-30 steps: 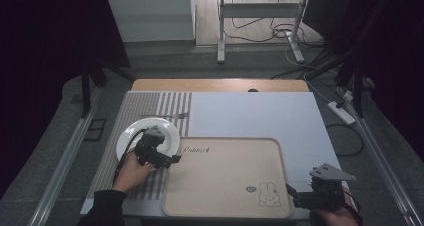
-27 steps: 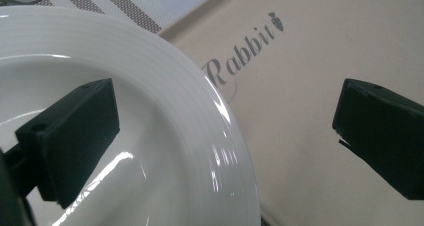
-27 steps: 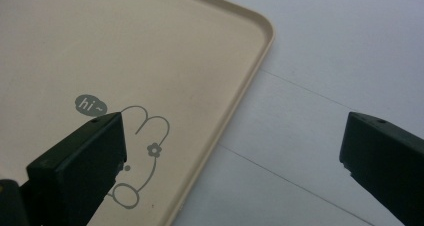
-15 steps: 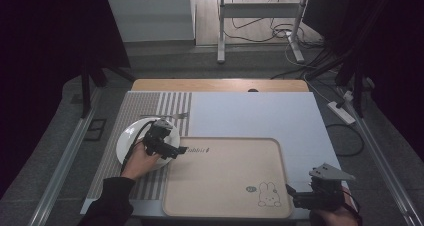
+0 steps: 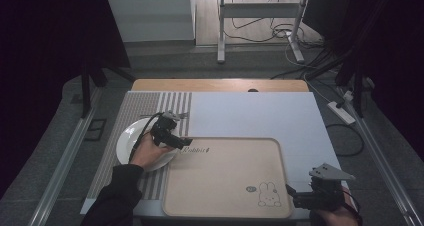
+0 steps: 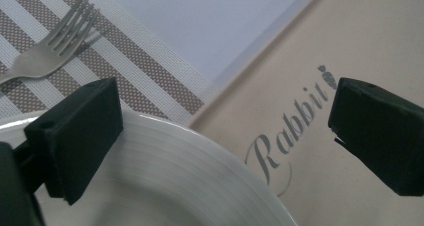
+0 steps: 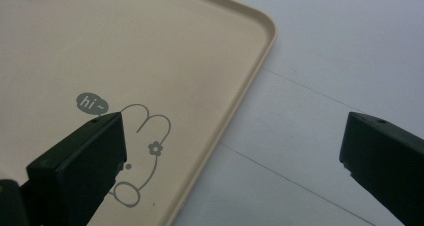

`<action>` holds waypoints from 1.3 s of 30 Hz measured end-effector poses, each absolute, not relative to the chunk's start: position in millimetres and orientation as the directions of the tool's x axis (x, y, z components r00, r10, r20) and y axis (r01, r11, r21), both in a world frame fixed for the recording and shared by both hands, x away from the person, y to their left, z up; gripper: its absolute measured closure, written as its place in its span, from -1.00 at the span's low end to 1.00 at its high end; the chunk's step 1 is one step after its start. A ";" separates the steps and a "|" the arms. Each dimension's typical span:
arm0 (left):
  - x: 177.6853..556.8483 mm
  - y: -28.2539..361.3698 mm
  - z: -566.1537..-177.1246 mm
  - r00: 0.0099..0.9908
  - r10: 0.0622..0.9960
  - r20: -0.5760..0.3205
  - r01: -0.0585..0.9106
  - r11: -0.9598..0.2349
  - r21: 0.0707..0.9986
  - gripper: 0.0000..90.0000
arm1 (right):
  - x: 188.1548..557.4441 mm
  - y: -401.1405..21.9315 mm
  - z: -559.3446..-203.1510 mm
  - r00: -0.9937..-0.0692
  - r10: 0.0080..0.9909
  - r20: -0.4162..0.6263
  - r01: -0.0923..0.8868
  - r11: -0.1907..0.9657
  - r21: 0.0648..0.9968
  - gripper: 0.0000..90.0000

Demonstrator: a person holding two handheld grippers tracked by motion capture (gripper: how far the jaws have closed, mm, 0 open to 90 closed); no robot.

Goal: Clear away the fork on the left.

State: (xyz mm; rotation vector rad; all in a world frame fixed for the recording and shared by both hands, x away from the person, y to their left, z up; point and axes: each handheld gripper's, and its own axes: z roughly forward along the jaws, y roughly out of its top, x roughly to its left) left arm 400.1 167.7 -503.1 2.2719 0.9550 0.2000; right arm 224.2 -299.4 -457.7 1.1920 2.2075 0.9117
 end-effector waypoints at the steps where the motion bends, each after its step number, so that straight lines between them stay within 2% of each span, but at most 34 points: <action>1: 400.1 167.7 -503.1 0.722 0.683 -0.107 0.583 -0.518 0.626 -0.91 | 224.2 -299.4 -457.7 -0.514 0.853 -0.088 0.543 0.403 0.737 -1.00; 10: 422.8 173.5 -498.9 0.683 0.727 -0.072 0.605 -0.507 0.614 -0.41 | 224.3 -299.2 -457.7 -0.515 0.853 -0.087 0.544 0.403 0.736 -1.00; 14: 431.8 175.8 -499.5 0.680 0.729 -0.072 0.612 -0.512 0.602 -0.06 | 224.2 -299.2 -457.7 -0.516 0.852 -0.087 0.543 0.404 0.736 -1.00; 23: 459.8 182.5 -500.2 0.684 0.728 -0.038 0.624 -0.558 0.547 0.93 | 224.5 -299.2 -457.8 -0.519 0.850 -0.084 0.544 0.405 0.735 -1.00; 24: 462.7 183.7 -500.7 0.680 0.733 -0.031 0.629 -0.561 0.538 0.98 | 224.5 -299.3 -457.8 -0.520 0.850 -0.084 0.544 0.405 0.735 -1.00; 34: 490.8 198.8 -513.0 0.655 0.754 -0.054 0.690 -0.567 0.449 0.98 | 224.7 -299.4 -457.8 -0.522 0.849 -0.081 0.546 0.406 0.733 -1.00; 39: 497.9 201.2 -517.5 0.646 0.760 -0.062 0.701 -0.560 0.442 0.98 | 224.6 -299.4 -457.7 -0.524 0.848 -0.081 0.545 0.406 0.734 -1.00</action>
